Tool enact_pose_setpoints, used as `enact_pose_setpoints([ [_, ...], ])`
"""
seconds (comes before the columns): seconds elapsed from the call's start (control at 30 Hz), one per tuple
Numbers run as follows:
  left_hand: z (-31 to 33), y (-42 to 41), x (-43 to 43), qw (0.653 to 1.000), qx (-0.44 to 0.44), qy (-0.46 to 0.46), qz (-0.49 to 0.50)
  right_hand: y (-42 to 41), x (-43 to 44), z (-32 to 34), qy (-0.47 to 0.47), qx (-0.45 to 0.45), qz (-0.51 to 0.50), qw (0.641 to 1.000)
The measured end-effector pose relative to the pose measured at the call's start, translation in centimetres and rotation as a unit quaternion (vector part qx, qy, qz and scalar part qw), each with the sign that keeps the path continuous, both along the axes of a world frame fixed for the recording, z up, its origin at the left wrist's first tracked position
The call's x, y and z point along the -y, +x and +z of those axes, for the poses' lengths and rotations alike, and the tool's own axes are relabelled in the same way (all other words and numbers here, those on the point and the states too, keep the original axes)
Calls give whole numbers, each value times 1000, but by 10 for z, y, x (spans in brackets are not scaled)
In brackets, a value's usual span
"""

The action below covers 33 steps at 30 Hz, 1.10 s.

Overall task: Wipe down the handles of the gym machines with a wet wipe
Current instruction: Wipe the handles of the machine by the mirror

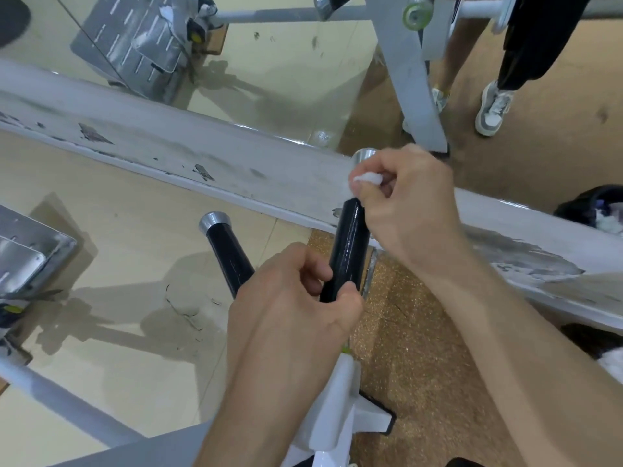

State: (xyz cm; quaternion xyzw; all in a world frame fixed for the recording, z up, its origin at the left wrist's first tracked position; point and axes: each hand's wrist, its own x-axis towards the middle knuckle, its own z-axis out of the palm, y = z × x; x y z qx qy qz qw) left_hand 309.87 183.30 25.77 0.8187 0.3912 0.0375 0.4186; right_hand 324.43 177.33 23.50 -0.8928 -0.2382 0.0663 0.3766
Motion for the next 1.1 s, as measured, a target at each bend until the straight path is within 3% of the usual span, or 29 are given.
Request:
enact_pose_setpoints([
  [0.1,1,6,-6,1000,-8,-10,-22,18,-14,1,-33,42,-55,997],
  [0.27,3,49,-29,990,140,-12,7,19,-14,14,-2,-37,-38,999],
  [0.37,-5,83,-30,989,131,-7,-74,12,2,14,104,-139,-40,984],
  [0.43,-13,97,-30,988,141,-5,-62,10,11,15,201,-232,-62,950],
  [0.5,-19,105,-36,988,147,-36,-23,7,17,13,257,-264,-92,925],
  [0.63,-29,110,-52,965,138,-218,47,2,26,4,178,-183,-115,960],
  [0.73,-34,100,-55,944,125,-300,61,-3,30,0,136,-197,-109,965],
  [0.97,-35,101,-52,943,123,-306,38,-20,33,4,76,-184,-77,977],
  [1.1,-35,100,-62,939,71,-333,42,-26,37,7,52,-198,-57,977],
])
